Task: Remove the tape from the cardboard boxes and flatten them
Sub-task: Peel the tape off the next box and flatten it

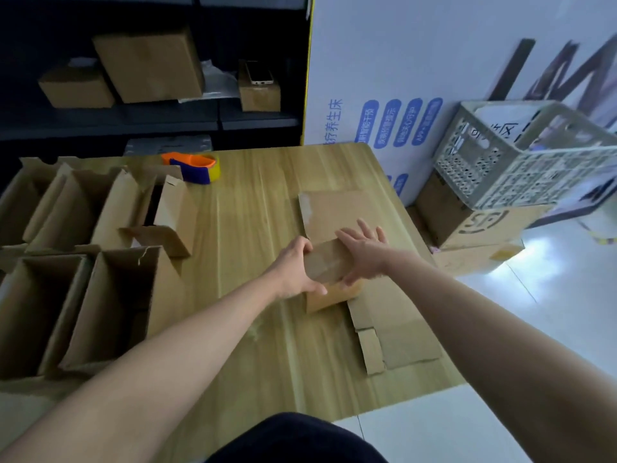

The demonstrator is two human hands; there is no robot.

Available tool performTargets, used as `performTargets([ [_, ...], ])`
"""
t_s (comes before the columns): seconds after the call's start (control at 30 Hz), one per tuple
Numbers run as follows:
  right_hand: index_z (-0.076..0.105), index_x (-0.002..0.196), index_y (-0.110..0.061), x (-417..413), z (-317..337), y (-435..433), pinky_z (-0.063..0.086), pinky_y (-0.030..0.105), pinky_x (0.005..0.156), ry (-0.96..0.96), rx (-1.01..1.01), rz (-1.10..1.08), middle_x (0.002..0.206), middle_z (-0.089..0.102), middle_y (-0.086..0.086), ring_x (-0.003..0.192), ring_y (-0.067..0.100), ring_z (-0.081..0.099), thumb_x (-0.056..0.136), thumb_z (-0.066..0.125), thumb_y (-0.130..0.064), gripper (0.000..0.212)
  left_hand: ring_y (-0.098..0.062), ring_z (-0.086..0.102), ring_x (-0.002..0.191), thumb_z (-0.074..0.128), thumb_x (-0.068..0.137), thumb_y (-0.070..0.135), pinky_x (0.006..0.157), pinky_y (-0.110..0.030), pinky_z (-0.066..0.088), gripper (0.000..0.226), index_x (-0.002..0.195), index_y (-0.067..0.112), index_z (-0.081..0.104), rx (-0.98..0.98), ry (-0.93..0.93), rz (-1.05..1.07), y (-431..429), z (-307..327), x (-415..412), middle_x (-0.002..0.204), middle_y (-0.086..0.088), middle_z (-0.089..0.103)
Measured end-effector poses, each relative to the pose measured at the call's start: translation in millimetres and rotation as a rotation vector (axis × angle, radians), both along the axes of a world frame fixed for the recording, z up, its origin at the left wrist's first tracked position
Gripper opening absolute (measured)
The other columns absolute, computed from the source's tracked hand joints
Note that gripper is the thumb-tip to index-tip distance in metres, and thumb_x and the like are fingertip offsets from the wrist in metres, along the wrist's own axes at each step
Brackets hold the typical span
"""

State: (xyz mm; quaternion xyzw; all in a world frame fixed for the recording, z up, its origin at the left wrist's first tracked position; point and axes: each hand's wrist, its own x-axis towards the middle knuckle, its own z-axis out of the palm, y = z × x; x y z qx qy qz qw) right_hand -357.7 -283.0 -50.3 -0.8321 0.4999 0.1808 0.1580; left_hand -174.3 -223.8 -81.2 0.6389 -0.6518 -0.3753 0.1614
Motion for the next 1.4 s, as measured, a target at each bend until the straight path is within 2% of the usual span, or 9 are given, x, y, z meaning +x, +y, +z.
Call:
performTargets([
  [0.07, 0.008, 0.151, -0.024, -8, -10, 5, -0.007, 0.055, 0.114, -0.001, 0.002, 0.004, 0.158, 0.009, -0.004, 0.145, 0.027, -0.011, 0.067, 0.075, -0.054, 0.111, -0.013, 0.042, 0.109, 0.09, 0.053, 0.037, 0.096, -0.03, 0.04, 0.087, 0.12, 0.021, 0.036, 0.006, 0.012, -0.014, 3, -7, -7, 0.118, 0.007, 0.04],
  [0.2, 0.015, 0.149, -0.02, -11, -27, 13, 0.0, 0.05, 0.117, -0.055, -0.012, 0.018, 0.155, 0.018, -0.002, 0.145, 0.022, 0.001, 0.064, 0.079, -0.052, 0.112, -0.013, 0.049, 0.108, 0.088, 0.06, 0.025, 0.089, -0.023, 0.039, 0.061, 0.107, 0.023, 0.05, 0.005, 0.107, 0.043, 8, -17, -6, 0.115, 0.005, 0.048],
  [0.37, 0.017, 0.15, -0.017, -9, -26, 11, -0.003, 0.05, 0.117, -0.04, -0.004, 0.014, 0.156, 0.019, -0.001, 0.146, 0.024, -0.003, 0.062, 0.08, -0.052, 0.113, -0.012, 0.038, 0.107, 0.084, 0.066, 0.025, 0.093, -0.021, 0.029, 0.044, 0.104, 0.02, 0.064, -0.112, 0.023, 0.083, 8, -19, -6, 0.109, 0.009, 0.046],
  [0.57, 0.018, 0.149, -0.016, -5, -21, 16, -0.003, 0.049, 0.116, -0.007, 0.004, 0.0, 0.155, 0.021, 0.001, 0.146, 0.024, -0.002, 0.063, 0.081, -0.049, 0.112, -0.013, 0.038, 0.106, 0.081, 0.071, 0.021, 0.096, -0.023, 0.032, 0.042, 0.108, 0.013, 0.065, -0.132, -0.015, 0.093, 12, -17, -12, 0.1, 0.008, 0.051],
  [0.8, 0.022, 0.147, -0.015, -2, -17, 18, -0.003, 0.05, 0.116, 0.023, -0.017, 0.003, 0.153, 0.026, 0.002, 0.146, 0.024, 0.002, 0.063, 0.081, -0.049, 0.108, -0.014, 0.035, 0.105, 0.075, 0.078, 0.021, 0.096, -0.029, 0.034, 0.015, 0.085, 0.015, 0.064, -0.144, -0.026, 0.043, 21, -15, -15, 0.099, 0.007, 0.05],
  [0.93, 0.023, 0.147, -0.015, 1, -17, 16, -0.001, 0.051, 0.116, 0.023, -0.014, -0.001, 0.152, 0.027, 0.002, 0.145, 0.024, 0.005, 0.063, 0.082, -0.048, 0.107, -0.013, 0.037, 0.102, 0.075, 0.075, 0.036, 0.088, -0.03, 0.041, 0.03, 0.094, 0.018, 0.06, -0.167, -0.152, -0.007, 22, -10, -15, 0.102, 0.008, 0.052],
  [1.1, 0.026, 0.145, -0.015, 1, -20, 15, 0.001, 0.05, 0.115, 0.022, -0.016, -0.004, 0.149, 0.032, 0.002, 0.144, 0.024, 0.009, 0.06, 0.083, -0.048, 0.107, -0.017, 0.045, 0.106, 0.068, 0.082, 0.034, 0.089, -0.033, 0.044, 0.028, 0.102, 0.016, 0.06, -0.221, -0.267, -0.026, 18, -3, -23, 0.106, 0.003, 0.055],
  [1.27, 0.029, 0.143, -0.014, 3, -19, 14, 0.004, 0.05, 0.115, 0.021, -0.02, -0.007, 0.146, 0.037, 0.002, 0.142, 0.025, 0.014, 0.059, 0.083, -0.048, 0.106, -0.02, 0.04, 0.118, 0.068, 0.083, 0.033, 0.099, -0.032, 0.039, 0.051, 0.125, 0.011, 0.049, -0.162, -0.208, 0.05, 20, -7, -25, 0.122, -0.004, 0.046],
  [1.4, 0.026, 0.145, -0.014, 3, -19, 16, 0.003, 0.051, 0.116, 0.03, -0.018, -0.011, 0.148, 0.034, 0.002, 0.144, 0.025, 0.011, 0.06, 0.083, -0.048, 0.108, -0.02, 0.048, 0.112, 0.072, 0.08, 0.028, 0.096, -0.037, 0.044, 0.043, 0.116, 0.011, 0.057, -0.102, -0.123, 0.106, 19, -5, -23, 0.117, -0.005, 0.054],
])
